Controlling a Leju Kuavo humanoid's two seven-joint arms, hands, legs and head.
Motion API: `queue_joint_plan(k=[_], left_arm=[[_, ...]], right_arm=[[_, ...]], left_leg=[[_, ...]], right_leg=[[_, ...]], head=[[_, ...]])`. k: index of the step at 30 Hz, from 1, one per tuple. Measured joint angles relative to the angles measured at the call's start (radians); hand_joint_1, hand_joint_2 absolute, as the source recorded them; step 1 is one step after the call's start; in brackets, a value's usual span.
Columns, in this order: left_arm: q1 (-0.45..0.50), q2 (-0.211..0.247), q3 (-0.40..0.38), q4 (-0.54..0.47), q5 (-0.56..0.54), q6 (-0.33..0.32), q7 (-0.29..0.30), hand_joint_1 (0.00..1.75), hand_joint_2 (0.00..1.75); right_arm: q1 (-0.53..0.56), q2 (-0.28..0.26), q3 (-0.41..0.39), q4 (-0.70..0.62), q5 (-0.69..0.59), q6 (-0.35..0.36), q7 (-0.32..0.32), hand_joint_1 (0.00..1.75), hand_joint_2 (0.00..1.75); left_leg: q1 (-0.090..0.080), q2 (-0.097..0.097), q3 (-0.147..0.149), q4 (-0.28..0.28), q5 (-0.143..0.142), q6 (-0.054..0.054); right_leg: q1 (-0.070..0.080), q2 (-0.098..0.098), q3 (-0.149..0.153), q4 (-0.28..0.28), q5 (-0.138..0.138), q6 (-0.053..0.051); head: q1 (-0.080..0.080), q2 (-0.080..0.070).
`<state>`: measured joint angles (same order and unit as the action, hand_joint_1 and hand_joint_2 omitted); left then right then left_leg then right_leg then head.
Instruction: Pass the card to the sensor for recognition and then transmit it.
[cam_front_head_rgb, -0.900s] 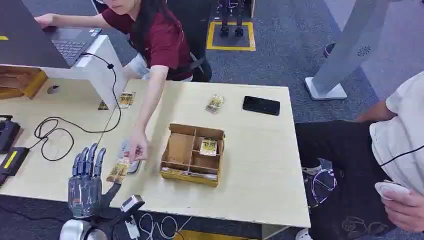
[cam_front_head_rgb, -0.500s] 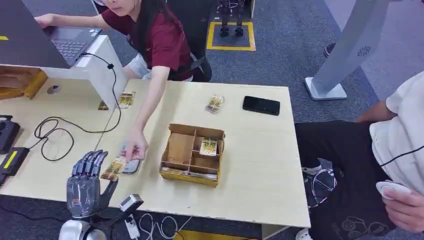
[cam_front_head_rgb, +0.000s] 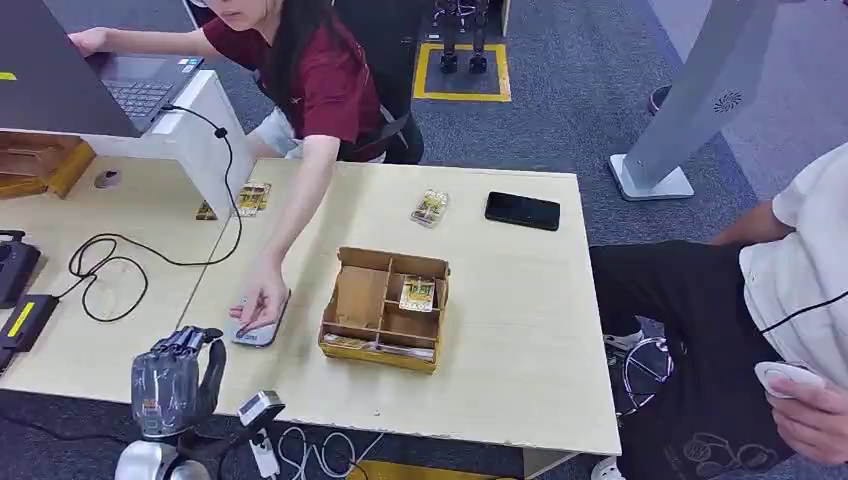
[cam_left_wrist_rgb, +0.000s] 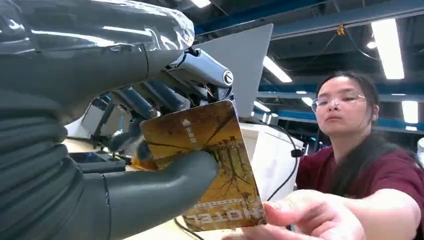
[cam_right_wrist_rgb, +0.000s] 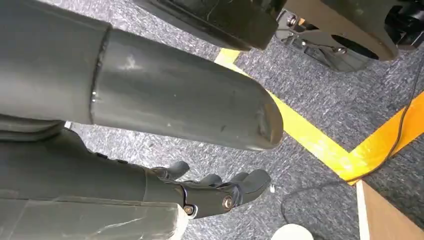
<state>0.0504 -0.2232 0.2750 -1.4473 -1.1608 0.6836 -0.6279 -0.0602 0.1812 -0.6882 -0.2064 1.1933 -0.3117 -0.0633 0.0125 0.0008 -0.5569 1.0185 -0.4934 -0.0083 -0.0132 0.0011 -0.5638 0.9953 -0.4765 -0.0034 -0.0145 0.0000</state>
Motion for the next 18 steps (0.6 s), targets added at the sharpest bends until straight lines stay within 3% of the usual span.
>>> queue_joint_plan(k=[14, 18], left_arm=[[0.016, 0.013, -0.007, 0.000, 0.033, 0.000, -0.006, 1.75, 1.75], [0.018, 0.052, -0.079, 0.008, 0.255, -0.053, 0.112, 1.75, 1.75]], right_arm=[[0.000, 0.000, 0.000, 0.000, 0.000, -0.001, 0.000, 0.00, 0.00], [0.000, 0.000, 0.000, 0.000, 0.000, -0.005, 0.000, 0.00, 0.00]], left_leg=[[0.000, 0.000, 0.000, 0.000, 0.000, 0.000], [0.000, 0.000, 0.000, 0.000, 0.000, 0.000]], right_leg=[[0.000, 0.000, 0.000, 0.000, 0.000, 0.000], [0.000, 0.000, 0.000, 0.000, 0.000, 0.000]], head=[[0.000, 0.000], [0.000, 0.000]])
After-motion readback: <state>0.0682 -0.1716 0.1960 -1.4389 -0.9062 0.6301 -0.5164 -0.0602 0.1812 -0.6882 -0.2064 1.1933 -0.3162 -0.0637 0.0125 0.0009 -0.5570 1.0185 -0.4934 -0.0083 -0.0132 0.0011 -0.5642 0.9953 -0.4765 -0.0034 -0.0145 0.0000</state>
